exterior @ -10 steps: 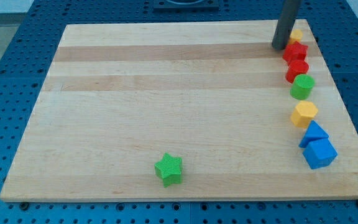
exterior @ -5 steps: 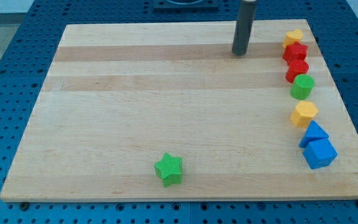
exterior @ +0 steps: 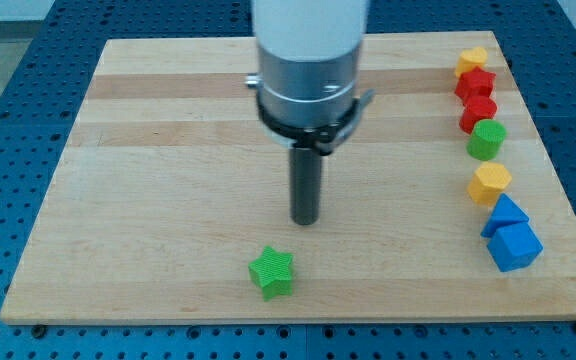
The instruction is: Move the green star to the bottom right corner
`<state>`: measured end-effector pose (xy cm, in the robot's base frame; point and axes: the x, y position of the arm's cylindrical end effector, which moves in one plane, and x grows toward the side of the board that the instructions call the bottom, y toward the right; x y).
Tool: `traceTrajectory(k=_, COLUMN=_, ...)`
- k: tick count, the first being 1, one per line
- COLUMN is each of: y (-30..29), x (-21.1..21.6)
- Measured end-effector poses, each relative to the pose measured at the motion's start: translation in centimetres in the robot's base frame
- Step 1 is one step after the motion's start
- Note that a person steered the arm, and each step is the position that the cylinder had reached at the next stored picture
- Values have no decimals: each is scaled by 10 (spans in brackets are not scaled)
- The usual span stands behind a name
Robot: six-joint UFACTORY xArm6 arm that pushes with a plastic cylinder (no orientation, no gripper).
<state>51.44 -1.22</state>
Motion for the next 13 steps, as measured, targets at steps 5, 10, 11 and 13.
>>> traceTrajectory(k=5, y=-76, x=60)
traceTrajectory(k=10, y=84, x=62)
traceTrajectory(k=11, y=108, x=59)
traceTrajectory(k=13, y=106, x=38)
